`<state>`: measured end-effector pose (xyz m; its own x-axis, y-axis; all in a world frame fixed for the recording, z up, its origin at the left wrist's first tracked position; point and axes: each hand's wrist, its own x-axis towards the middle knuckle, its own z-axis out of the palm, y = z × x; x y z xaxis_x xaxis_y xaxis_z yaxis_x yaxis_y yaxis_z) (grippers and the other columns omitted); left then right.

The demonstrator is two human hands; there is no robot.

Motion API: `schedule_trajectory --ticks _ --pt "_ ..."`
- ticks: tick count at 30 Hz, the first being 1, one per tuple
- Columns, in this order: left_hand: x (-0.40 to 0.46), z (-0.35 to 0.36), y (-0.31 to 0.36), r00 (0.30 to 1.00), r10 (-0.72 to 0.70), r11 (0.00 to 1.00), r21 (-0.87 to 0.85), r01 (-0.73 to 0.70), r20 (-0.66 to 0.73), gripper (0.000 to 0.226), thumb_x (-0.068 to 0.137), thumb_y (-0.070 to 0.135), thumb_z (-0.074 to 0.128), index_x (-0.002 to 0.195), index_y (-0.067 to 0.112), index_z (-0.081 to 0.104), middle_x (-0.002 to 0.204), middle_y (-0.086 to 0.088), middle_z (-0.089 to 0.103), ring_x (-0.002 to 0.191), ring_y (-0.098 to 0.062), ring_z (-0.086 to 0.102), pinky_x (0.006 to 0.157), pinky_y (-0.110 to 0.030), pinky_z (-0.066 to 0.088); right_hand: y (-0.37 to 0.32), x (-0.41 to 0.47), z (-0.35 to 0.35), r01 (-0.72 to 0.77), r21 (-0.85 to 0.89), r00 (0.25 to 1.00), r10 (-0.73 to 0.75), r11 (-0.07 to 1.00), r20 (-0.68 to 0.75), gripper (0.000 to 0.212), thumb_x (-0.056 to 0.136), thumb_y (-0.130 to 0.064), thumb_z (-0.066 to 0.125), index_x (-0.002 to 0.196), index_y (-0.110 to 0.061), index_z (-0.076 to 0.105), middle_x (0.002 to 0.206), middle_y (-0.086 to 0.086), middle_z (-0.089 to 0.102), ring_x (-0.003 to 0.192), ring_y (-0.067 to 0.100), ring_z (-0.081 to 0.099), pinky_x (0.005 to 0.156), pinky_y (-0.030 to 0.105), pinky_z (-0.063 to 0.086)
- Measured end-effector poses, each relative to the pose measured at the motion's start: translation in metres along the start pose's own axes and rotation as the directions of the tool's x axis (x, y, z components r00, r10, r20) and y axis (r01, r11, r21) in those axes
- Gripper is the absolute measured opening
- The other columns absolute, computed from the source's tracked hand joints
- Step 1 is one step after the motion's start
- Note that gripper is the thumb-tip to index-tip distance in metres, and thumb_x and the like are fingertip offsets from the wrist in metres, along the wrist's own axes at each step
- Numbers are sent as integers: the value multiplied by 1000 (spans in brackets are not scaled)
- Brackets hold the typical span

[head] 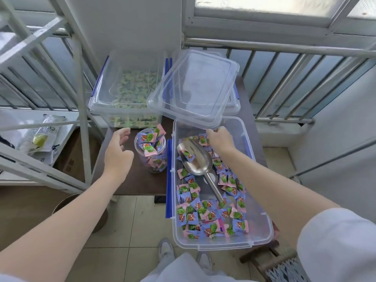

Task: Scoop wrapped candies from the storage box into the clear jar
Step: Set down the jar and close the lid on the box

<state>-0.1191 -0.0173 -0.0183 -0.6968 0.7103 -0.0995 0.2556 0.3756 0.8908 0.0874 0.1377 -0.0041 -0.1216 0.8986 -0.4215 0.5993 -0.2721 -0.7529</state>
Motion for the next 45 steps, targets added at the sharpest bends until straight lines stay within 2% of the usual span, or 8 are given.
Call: schedule_trajectory --ticks 6,12,16,22,26,31,36,45 --pt "4 8 25 999 15 990 -138 -20 -38 57 78 -16 35 123 12 56 123 0 58 121 -14 50 102 -22 36 -41 22 -10 -352 742 933 276 571 230 49 87 -23 65 131 -11 45 121 7 53 104 24 58 83 33 56" --pt "7 14 45 995 92 990 -103 -95 -32 38 91 5 41 122 17 59 119 7 59 116 -9 52 102 -26 40 -58 22 -23 -247 825 965 208 509 160 41 78 -18 75 116 -12 59 77 -1 57 58 13 48 38 18 40" --pt "6 24 75 986 161 980 -113 -165 -42 38 93 17 39 126 20 57 126 8 57 118 -7 49 97 -17 35 -54 5 -49 -209 823 976 167 527 141 13 77 -6 67 80 -12 56 74 -2 54 46 9 42 32 16 32" --pt "-2 45 125 994 103 971 -211 -109 -38 48 96 21 38 142 13 43 142 1 48 128 -10 44 98 -14 33 -16 -47 -94 -105 841 988 -39 531 148 21 81 4 54 97 -10 48 52 -5 66 38 6 57 35 15 41" --pt "-12 59 137 994 61 990 -133 -49 87 60 96 28 46 149 9 28 151 -7 39 131 -17 43 98 -27 35 16 -77 -125 -52 866 955 -228 498 188 38 83 11 48 114 -10 50 89 10 69 58 12 70 45 21 52" --pt "-34 60 135 974 28 986 -165 10 225 77 84 45 61 149 14 31 145 -10 48 119 -21 57 102 -42 46 56 -88 -150 -10 801 912 -323 598 253 58 75 3 63 127 -21 55 97 12 74 84 22 72 69 36 60" --pt "-71 66 123 967 27 975 -220 30 252 61 92 21 58 146 12 33 124 10 53 111 -10 54 97 -31 43 46 -66 -161 -33 449 994 -16 893 105 39 77 -45 67 99 -12 65 66 -1 65 50 13 57 58 27 44" --pt "-99 65 62 923 -118 993 43 110 366 67 90 43 53 148 19 32 147 -3 45 131 -22 46 108 -40 38 95 -56 -111 54 33 985 -48 998 -165 50 86 -40 56 115 1 59 99 16 64 88 31 61 75 39 47"
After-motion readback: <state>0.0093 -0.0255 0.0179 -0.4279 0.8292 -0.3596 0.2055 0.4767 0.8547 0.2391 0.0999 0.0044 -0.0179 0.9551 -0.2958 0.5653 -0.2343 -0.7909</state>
